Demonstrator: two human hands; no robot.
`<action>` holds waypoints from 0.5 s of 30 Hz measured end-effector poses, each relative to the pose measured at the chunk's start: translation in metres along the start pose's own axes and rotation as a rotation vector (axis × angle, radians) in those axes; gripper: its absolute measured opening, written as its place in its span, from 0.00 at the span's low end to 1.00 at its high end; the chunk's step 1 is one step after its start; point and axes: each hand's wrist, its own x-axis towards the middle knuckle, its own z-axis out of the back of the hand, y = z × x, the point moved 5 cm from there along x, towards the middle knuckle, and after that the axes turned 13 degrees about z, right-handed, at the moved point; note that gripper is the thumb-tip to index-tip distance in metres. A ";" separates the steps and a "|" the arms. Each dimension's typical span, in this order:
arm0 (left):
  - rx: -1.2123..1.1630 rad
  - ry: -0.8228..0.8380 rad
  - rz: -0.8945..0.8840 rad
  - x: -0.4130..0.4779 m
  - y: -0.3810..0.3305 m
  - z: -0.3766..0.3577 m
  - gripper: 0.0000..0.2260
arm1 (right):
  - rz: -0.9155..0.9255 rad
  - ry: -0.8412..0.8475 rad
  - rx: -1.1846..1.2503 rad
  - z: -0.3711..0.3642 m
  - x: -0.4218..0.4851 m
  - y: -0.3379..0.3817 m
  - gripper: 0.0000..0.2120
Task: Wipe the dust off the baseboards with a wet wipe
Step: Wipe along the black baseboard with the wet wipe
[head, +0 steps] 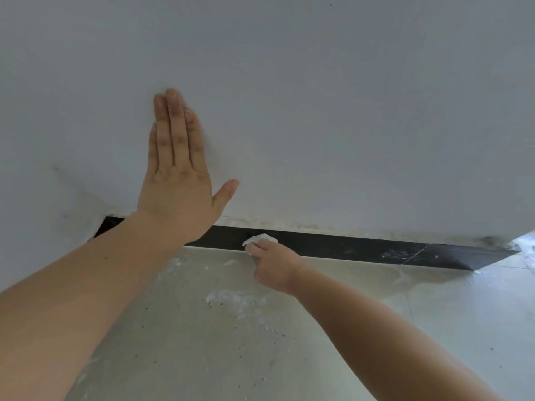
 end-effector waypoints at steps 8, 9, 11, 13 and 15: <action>0.031 0.012 -0.036 -0.006 -0.002 0.009 0.41 | -0.252 0.108 0.093 -0.053 -0.059 0.007 0.09; 0.030 0.018 -0.026 -0.006 -0.004 0.010 0.41 | -0.245 0.112 0.114 -0.056 -0.071 0.007 0.11; 0.012 0.014 -0.004 -0.008 -0.010 0.016 0.40 | -0.244 0.133 0.118 -0.067 -0.087 0.006 0.14; -0.013 -0.031 -0.082 -0.010 -0.022 0.024 0.37 | -0.270 0.190 0.185 -0.063 -0.107 0.006 0.13; -0.020 -0.098 -0.255 -0.013 -0.042 0.031 0.34 | -0.247 0.201 0.231 -0.054 -0.125 0.013 0.11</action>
